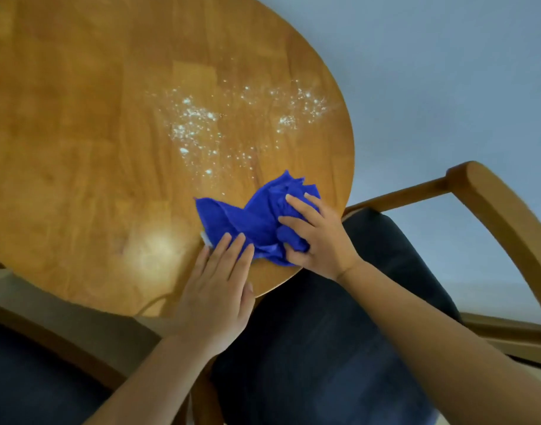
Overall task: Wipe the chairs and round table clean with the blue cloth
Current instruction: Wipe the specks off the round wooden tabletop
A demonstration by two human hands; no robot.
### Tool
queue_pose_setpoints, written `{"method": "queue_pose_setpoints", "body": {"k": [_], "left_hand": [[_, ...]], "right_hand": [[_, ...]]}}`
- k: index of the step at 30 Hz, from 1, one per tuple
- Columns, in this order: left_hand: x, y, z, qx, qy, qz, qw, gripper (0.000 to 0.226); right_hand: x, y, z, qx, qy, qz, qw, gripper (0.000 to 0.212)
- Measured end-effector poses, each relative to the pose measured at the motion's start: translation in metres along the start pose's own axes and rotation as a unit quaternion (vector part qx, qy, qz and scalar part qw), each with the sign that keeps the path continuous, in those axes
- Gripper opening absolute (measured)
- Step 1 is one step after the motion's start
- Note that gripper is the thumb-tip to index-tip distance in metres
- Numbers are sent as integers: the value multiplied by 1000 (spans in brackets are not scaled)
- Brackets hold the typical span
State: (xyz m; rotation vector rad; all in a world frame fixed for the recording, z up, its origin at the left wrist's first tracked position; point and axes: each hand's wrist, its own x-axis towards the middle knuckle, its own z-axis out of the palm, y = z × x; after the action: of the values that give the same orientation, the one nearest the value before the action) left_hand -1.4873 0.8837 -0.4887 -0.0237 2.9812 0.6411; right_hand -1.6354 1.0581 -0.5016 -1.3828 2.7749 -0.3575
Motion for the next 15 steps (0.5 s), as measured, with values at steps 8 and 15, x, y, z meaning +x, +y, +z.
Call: {"method": "queue_pose_setpoints", "body": {"k": [8, 15], "left_hand": [[52, 34, 24, -9, -9, -5, 1000, 56], [57, 33, 33, -17, -9, -12, 1000, 55]], "right_hand": [[27, 85, -12, 6, 44, 221, 974, 46], [66, 122, -15, 48, 93, 345, 933, 48]]}}
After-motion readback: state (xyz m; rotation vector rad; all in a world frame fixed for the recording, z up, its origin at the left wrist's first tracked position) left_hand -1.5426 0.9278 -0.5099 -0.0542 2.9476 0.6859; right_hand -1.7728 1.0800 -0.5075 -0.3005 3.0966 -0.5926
